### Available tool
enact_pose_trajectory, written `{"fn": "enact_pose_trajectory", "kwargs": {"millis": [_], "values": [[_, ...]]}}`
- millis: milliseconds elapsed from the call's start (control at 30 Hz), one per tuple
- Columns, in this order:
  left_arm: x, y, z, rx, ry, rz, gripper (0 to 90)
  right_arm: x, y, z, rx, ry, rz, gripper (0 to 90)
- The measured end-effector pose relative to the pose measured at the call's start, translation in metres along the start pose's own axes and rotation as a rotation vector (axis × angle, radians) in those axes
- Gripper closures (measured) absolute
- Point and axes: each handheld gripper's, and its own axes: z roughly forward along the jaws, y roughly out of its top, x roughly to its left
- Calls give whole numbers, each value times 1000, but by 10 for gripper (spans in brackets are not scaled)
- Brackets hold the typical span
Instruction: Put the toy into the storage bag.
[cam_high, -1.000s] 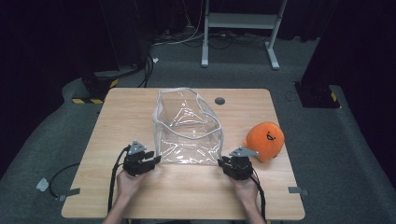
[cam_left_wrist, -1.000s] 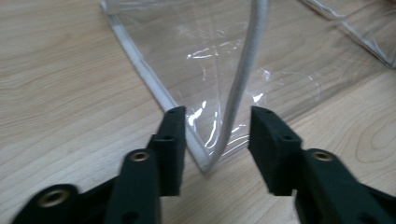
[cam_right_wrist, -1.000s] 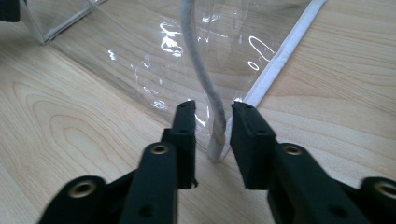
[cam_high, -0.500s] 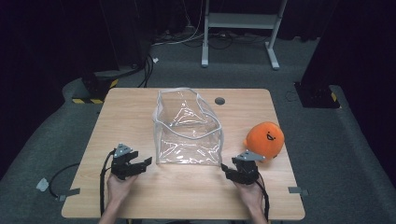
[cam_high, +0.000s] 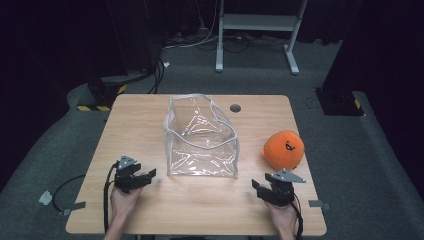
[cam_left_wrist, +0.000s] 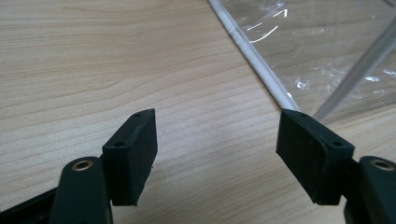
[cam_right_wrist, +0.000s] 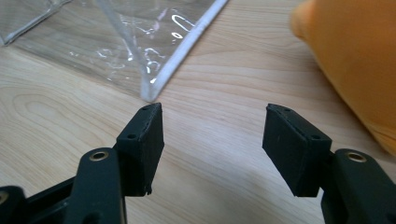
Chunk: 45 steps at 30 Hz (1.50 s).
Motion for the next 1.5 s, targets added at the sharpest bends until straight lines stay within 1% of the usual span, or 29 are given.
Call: {"fn": "enact_pose_trajectory", "kwargs": {"millis": [33, 67, 100, 133, 167, 200, 233, 267, 300, 333, 367, 500, 533, 600, 667, 700, 767, 800, 867, 933, 967, 1067, 1100, 1200, 1233, 1267, 1333, 1500], "values": [[0, 0, 0, 0, 0, 0, 291, 0, 0, 0, 0, 0, 0, 374], [0, 0, 2, 8, 10, -8, 285, -6, -4, -4, -6, -6, 35, 367], [0, 0, 2, 8, 10, -8, 285, -6, -4, -4, -6, -6, 35, 367], [0, 0, 3, 11, 21, -1, 285, -12, -7, -8, -5, 1, 77, 354], [0, 0, 6, 16, 27, -1, 285, -14, -8, -10, -4, -3, 85, 349], [0, 0, 6, 16, 27, -1, 285, -16, -10, -13, -5, -14, 88, 344], [1, 0, 8, 25, 43, 9, 284, -18, -12, -15, -10, -23, 91, 336], [1, 0, 8, 25, 43, 9, 283, -18, -12, -15, -10, -23, 91, 336], [2, -1, 10, 31, 56, 12, 282, -22, -16, -19, -19, -36, 111, 319], [3, -2, 12, 47, 69, 22, 279, -24, -17, -21, -25, -43, 120, 313], [3, -2, 13, 55, 74, 23, 277, -26, -18, -22, -30, -50, 119, 309], [1, -2, 15, 50, 83, 34, 267, -30, -20, -26, -32, -66, 136, 289], [0, -3, 15, 50, 87, 42, 264, -33, -21, -29, -39, -88, 131, 274], [-2, -5, 17, 26, 98, 54, 262, -36, -22, -32, -50, -104, 143, 255], [-5, -5, 18, 32, 117, 76, 262, -37, -23, -33, -55, -100, 151, 250], [-5, -5, 18, 33, 113, 74, 256, -42, -24, -35, -62, -86, 163, 246], [-5, -5, 18, 33, 113, 74, 256, -43, -24, -36, -64, -85, 169, 245], [-5, -5, 18, 33, 113, 74, 255, -47, -24, -38, -72, -75, 188, 239], [-5, -5, 18, 33, 114, 73, 255, -49, -23, -38, -73, -74, 191, 232], [-5, -5, 18, 33, 116, 73, 254, -51, -21, -41, -72, -83, 194, 215], [-6, -5, 18, 33, 116, 72, 254, -53, -18, -41, -70, -94, 200, 199], [-6, -5, 18, 33, 117, 71, 252, -55, -14, -41, -65, -106, 195, 194], [-6, -6, 18, 33, 117, 71, 252, -56, -12, -40, -65, -117, 195, 194], [-6, -5, 18, 33, 116, 70, 251, -67, -5, -40, -91, -104, 210, 188], [-6, -5, 18, 33, 116, 71, 251, -67, -5, -40, -91, -104, 210, 188], [-6, -5, 18, 33, 116, 71, 251, -69, -2, -40, -97, -103, 198, 184], [-6, -5, 18, 33, 115, 71, 252, -72, 1, -39, -90, -101, 187, 173], [-6, -5, 18, 34, 114, 71, 251, -76, 7, -39, -87, -106, 190, 161]]}}
